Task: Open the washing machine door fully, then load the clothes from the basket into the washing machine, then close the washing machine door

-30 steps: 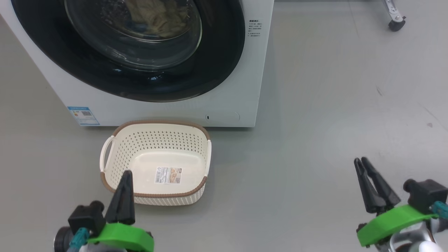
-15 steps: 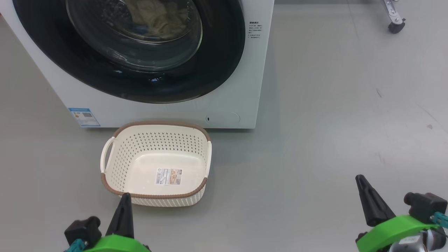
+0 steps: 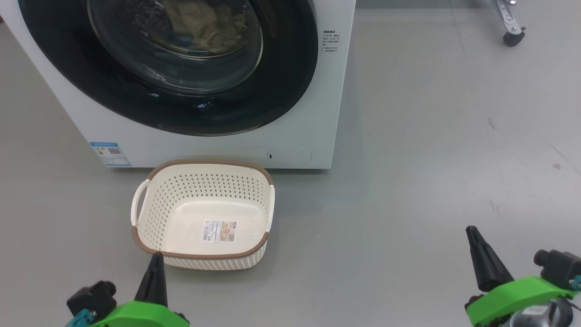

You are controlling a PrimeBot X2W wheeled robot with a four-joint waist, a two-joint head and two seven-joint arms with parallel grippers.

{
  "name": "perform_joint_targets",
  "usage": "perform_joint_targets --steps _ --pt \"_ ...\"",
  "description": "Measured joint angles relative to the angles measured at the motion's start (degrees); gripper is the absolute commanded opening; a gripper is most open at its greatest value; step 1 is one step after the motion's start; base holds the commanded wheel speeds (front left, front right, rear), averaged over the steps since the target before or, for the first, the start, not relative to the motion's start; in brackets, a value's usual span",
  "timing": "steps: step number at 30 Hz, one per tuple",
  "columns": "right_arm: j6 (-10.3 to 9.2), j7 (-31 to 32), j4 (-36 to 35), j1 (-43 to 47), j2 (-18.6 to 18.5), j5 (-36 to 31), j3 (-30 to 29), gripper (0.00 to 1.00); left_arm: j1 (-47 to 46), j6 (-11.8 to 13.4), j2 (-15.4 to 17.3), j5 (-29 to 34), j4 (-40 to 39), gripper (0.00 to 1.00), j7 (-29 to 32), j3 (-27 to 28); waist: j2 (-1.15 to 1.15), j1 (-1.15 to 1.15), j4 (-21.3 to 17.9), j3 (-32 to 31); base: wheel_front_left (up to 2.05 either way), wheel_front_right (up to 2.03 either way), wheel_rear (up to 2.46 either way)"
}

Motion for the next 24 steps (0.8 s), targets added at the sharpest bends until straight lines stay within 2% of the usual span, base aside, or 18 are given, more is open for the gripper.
perform_joint_targets --steps 24 --pt "-0.01 1.5 2.2 -2.4 -0.3 15.2 0.0 0.0 -0.3 -0.7 -0.7 -13.5 0.7 0.0 3.2 3.5 0.0 0.0 0.1 -0.7 0.0 0.0 0.0"
